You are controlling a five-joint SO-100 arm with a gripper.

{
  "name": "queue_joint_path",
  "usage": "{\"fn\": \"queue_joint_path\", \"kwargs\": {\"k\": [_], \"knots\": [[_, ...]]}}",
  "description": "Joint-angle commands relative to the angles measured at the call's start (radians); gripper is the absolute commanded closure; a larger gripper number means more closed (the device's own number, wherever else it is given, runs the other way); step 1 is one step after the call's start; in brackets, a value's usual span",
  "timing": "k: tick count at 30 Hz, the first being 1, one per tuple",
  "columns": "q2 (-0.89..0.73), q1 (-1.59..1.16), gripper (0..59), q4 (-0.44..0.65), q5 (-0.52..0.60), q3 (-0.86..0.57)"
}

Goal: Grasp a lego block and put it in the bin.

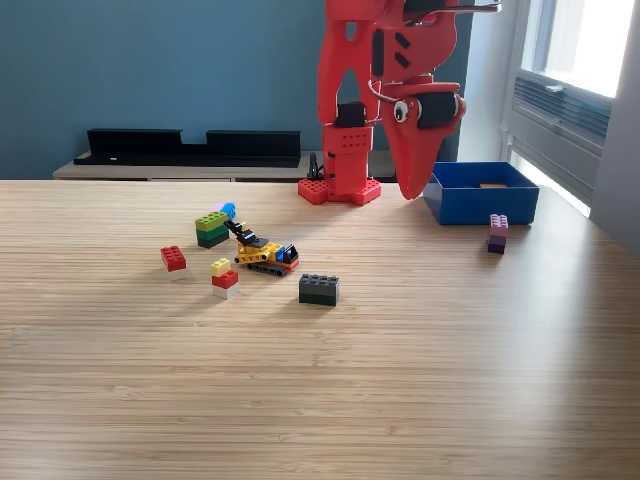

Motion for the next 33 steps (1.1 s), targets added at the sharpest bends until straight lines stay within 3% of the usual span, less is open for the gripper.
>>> {"fn": "queue_joint_path", "kwargs": {"k": [1, 15, 18, 24, 33], "knots": [[0.026, 0.038, 58.5, -0.023, 0.026, -0.017], [0.025, 0.382, 58.5, -0.091, 0.144, 0.051], [0.025, 0.454, 54.5, -0.091, 0.161, 0.077], [0.023, 0.549, 38.2, -0.109, 0.167, 0.110], [0.008, 0.589, 34.6, -0.127, 0.135, 0.144]]}}
